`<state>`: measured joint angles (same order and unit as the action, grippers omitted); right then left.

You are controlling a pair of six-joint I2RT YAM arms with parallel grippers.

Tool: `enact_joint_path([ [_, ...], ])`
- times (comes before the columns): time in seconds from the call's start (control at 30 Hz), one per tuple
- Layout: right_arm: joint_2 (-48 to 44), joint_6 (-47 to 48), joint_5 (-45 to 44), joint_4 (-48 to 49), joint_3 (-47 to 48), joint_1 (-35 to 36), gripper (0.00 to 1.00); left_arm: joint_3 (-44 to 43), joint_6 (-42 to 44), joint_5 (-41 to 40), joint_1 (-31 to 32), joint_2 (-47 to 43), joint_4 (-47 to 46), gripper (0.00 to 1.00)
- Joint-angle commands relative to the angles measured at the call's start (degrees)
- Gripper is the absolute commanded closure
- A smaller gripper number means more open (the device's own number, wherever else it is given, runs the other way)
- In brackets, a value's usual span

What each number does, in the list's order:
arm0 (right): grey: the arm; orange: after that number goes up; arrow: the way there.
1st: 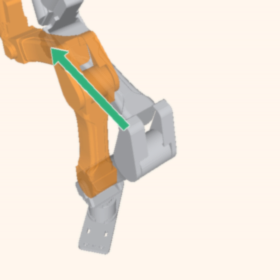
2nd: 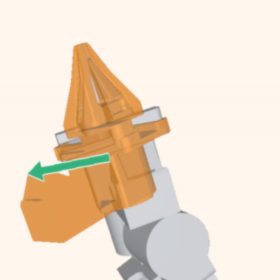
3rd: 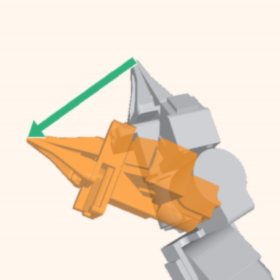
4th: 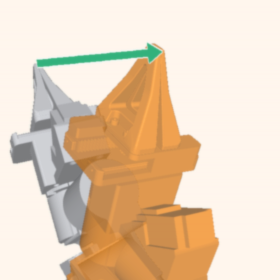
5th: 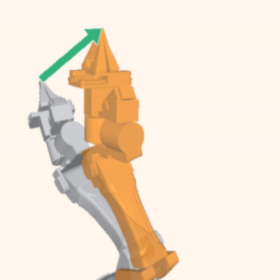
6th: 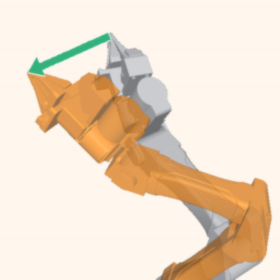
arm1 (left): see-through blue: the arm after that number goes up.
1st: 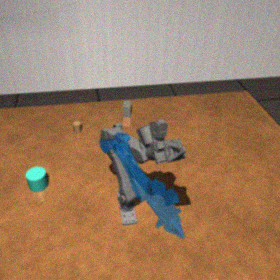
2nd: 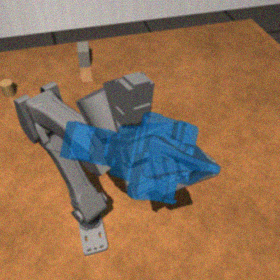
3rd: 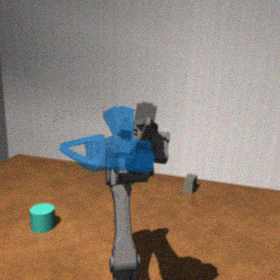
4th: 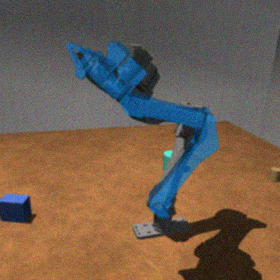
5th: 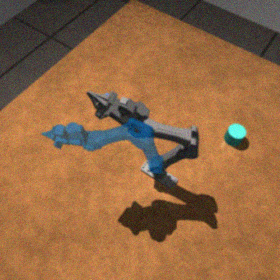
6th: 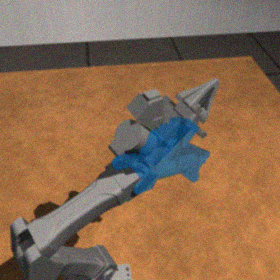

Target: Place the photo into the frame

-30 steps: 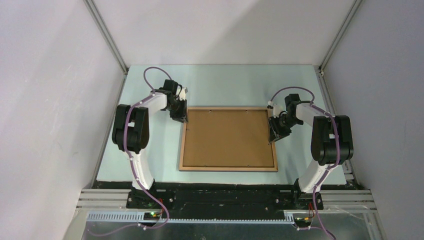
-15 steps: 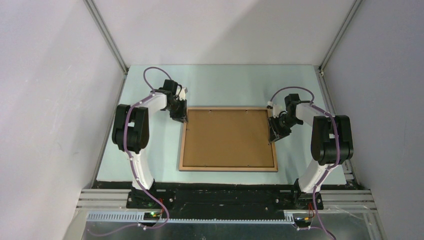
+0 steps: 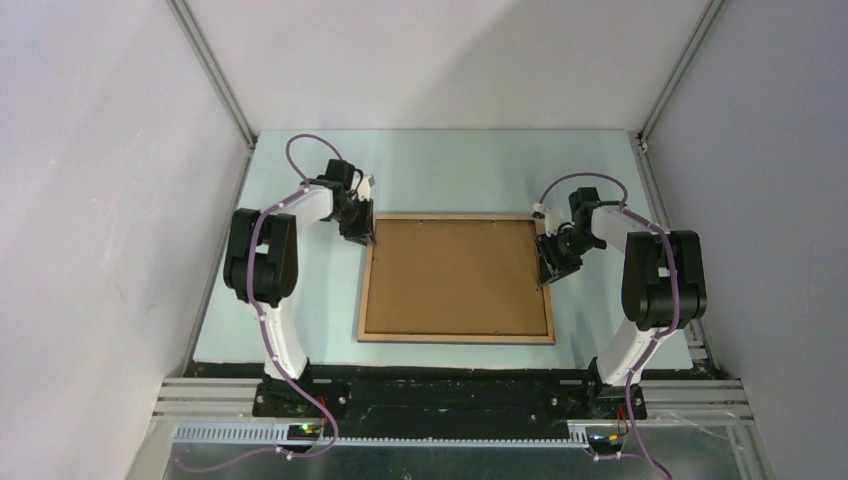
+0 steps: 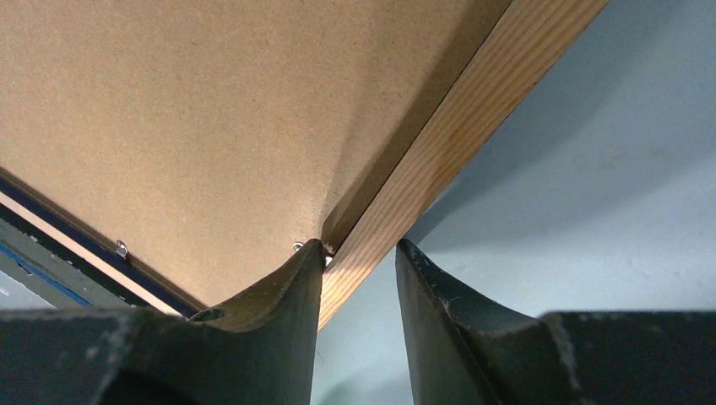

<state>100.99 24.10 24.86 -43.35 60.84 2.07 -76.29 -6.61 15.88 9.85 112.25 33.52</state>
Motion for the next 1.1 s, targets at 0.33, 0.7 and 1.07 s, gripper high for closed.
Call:
enact_joint_path([
  [0.33, 1.2, -0.2, -2.4, -0.5, 0.4, -3.3, 0.52, 0.7, 0.1, -0.5, -1.1, -1.4, -1.8, 1.00],
  [0.7, -2.5, -4.3, -1.8, 1.1, 2.6, -4.5, 0.48, 1.7, -1.6, 0.5, -1.3, -1.5, -3.2, 1.00],
  [1.07, 3.3, -8.6, 1.3, 1.6, 5.9, -4.1, 0.48, 2.0, -1.8, 1.2, -1.3, -1.0, -3.3, 1.00],
])
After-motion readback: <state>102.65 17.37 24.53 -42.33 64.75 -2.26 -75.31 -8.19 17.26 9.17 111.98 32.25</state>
